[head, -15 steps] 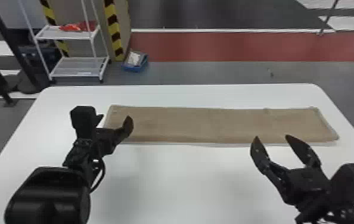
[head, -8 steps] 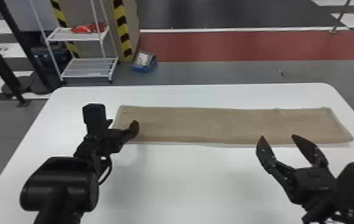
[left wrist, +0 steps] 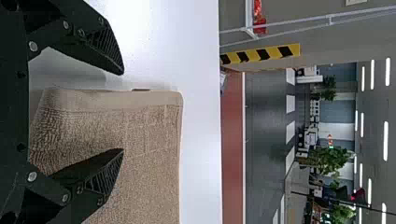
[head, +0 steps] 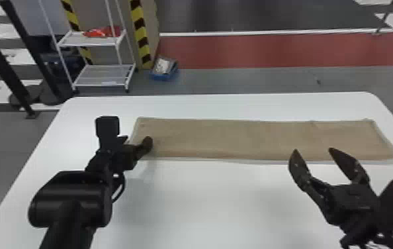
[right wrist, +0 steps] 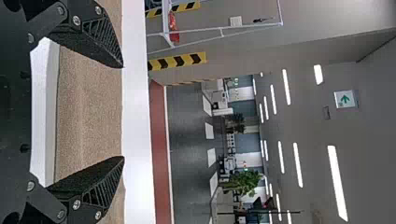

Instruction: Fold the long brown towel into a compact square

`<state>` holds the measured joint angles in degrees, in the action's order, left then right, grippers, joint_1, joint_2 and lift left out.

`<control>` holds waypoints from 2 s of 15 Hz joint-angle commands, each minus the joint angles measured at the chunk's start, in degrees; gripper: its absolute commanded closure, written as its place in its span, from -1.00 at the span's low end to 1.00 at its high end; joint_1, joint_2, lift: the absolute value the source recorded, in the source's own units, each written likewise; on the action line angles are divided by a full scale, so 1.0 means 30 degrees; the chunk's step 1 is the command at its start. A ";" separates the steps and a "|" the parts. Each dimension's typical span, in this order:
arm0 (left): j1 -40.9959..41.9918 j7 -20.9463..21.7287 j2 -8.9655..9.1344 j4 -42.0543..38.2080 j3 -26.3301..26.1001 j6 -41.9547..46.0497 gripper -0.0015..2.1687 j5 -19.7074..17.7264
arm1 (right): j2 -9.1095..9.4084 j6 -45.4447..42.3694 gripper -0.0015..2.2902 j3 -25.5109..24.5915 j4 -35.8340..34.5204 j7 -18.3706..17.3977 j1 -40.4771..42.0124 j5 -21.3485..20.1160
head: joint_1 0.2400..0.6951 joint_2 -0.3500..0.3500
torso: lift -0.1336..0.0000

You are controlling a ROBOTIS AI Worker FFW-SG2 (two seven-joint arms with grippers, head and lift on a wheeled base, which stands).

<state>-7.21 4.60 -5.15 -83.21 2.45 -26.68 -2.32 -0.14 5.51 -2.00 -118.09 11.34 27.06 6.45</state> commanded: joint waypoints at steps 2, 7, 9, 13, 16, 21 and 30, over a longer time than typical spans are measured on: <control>0.0176 -0.0215 0.0017 -0.0066 0.0120 0.0000 0.71 -0.0134 | 0.0065 0.0083 -0.81 0.0023 0.0106 0.0000 -0.0114 -0.0010 | 1.00 0.22 | -0.84; 0.1114 0.0049 0.0134 -0.2908 -0.0202 -0.1758 0.97 -0.0280 | 0.0065 0.0083 -0.81 0.0111 0.0223 0.0030 -0.0231 -0.0010 | 1.00 0.22 | -0.84; 0.1465 -0.0039 0.0193 -0.4168 -0.0202 -0.2110 0.97 -0.0339 | 0.0065 0.0025 -0.81 0.0082 0.0194 0.0030 -0.0173 0.0019 | 1.00 0.20 | -0.84; 0.1758 -0.0215 0.0017 -0.6687 0.0266 -0.4571 0.97 -0.0397 | -0.0010 0.0025 -0.81 -0.0123 0.0048 0.0030 0.0003 0.0137 | 1.00 0.18 | -0.84; 0.1905 -0.0332 0.0251 -0.9119 0.0266 -0.7383 0.97 -0.0895 | -0.0450 -0.0092 -0.82 -0.0270 -0.0040 0.0030 0.0062 0.0605 | 1.00 0.20 | -0.84; 0.1875 -0.1885 0.1766 -1.0936 -0.2693 -0.9317 0.97 -0.0983 | -0.1504 -0.0092 -0.82 -0.1266 0.0077 -0.0498 0.0150 0.1748 | 1.00 -0.04 | -0.84; -0.1611 -0.6426 0.1766 -0.1238 -0.9607 -0.1699 0.42 0.0335 | -0.2852 -0.0678 -0.82 -0.3932 0.3358 0.0938 -0.1813 0.5176 | 1.00 -0.72 | -0.84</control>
<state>-11.71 -14.24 -0.09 -90.59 -24.37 -38.50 -0.90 -8.56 3.48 -13.59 -109.30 14.09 22.52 21.60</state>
